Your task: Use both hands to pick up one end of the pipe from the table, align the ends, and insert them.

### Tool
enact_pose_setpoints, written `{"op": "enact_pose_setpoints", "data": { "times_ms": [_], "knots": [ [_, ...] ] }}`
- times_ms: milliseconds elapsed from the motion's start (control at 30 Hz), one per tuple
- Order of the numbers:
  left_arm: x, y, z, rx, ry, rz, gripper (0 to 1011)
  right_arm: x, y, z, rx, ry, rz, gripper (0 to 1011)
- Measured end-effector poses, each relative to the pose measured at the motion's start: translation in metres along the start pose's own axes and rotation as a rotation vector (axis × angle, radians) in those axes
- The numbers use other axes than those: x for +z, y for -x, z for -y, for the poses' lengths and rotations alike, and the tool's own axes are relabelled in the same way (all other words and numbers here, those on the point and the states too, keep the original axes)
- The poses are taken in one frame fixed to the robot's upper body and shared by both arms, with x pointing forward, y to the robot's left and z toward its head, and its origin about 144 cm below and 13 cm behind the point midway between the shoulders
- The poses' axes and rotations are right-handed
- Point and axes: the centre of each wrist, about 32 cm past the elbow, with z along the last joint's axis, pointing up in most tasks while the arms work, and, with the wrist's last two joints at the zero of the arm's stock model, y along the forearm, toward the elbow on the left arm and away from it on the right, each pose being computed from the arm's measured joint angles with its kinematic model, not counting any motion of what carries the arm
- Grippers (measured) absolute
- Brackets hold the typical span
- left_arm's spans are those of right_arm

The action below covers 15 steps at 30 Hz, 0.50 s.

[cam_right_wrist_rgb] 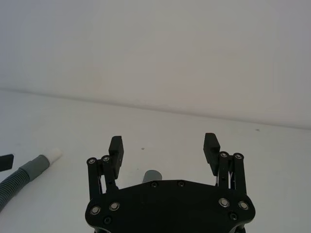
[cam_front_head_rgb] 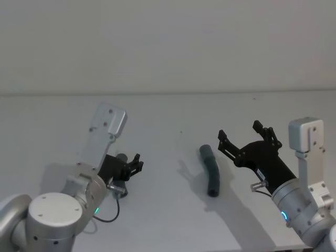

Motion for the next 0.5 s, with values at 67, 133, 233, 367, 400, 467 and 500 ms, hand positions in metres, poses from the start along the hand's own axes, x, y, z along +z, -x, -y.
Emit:
{"op": "enact_pose_setpoints", "data": {
  "times_ms": [67, 133, 233, 367, 400, 467, 500],
  "knots": [
    [-0.002, 0.001, 0.001, 0.002, -0.005, -0.006, 1001, 0.000, 0.000, 0.000, 0.000, 0.000, 0.000, 1003],
    [-0.004, 0.003, 0.003, 0.006, -0.006, -0.017, 1001, 0.000, 0.000, 0.000, 0.000, 0.000, 0.000, 1003],
    [-0.007, 0.005, 0.007, 0.011, -0.002, -0.032, 1001, 0.000, 0.000, 0.000, 0.000, 0.000, 0.000, 1003],
    [-0.012, 0.008, 0.012, 0.019, 0.004, -0.055, 1001, 0.000, 0.000, 0.000, 0.000, 0.000, 0.000, 1003],
    [-0.012, 0.008, 0.012, 0.019, 0.004, -0.055, 1001, 0.000, 0.000, 0.000, 0.000, 0.000, 0.000, 1003],
    [-0.013, 0.010, 0.015, 0.023, 0.007, -0.065, 1001, 0.000, 0.000, 0.000, 0.000, 0.000, 0.000, 1003],
    [-0.014, 0.010, 0.015, 0.024, 0.008, -0.068, 1001, 0.000, 0.000, 0.000, 0.000, 0.000, 0.000, 1003]
  ]
}}
